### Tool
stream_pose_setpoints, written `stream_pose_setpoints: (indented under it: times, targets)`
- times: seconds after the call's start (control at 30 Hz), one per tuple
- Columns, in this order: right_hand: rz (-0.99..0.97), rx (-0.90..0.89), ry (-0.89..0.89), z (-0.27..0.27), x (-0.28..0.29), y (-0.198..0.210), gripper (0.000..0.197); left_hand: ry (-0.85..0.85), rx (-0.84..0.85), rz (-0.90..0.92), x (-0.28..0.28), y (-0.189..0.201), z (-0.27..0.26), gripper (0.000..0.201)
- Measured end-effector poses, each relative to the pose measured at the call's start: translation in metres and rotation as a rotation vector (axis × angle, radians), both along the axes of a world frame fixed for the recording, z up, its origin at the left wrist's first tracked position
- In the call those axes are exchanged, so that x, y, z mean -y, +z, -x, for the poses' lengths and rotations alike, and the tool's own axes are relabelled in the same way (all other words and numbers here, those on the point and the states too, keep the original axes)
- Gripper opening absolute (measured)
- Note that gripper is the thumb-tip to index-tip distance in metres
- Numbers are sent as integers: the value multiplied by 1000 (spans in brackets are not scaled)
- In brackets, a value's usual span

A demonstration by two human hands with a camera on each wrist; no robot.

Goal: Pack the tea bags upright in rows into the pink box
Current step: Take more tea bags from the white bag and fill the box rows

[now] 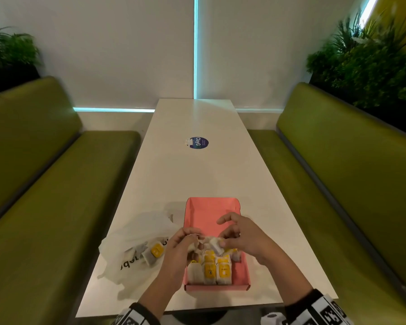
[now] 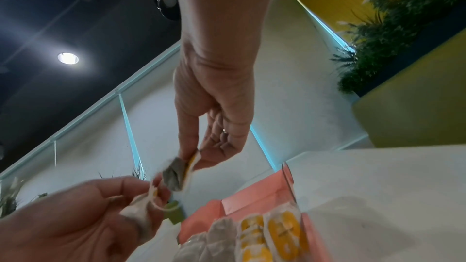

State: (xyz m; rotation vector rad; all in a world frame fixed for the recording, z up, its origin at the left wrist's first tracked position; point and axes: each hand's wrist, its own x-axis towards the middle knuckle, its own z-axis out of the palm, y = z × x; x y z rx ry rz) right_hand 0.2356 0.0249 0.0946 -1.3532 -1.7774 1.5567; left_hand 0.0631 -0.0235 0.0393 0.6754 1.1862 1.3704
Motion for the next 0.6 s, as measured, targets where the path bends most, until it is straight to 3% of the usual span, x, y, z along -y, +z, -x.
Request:
stream_pose_setpoints:
  times: [0.1,0.2,0.23,0.37,0.5,0.6]
  targets:
    - [-147,333,-80,-4,-8,5,41,54,-10,27,0,3,5,22]
    - [-442,718,-245,-1,-8,14,32,55,-59,64,0,5,8,17]
    - [-466,733,-222,0,-5,18,32,55,-87,78,-1,5,8,20]
    - [-185,400,161,7,7,30,29,57,-198,67,-1,6,6,30]
    - [-549,765,-61,10,0,23,27,43,-242,-47,1,12,3,21]
    - [-416,534,133,11,1,25,22,-19,-264,-83,3,17,3,12]
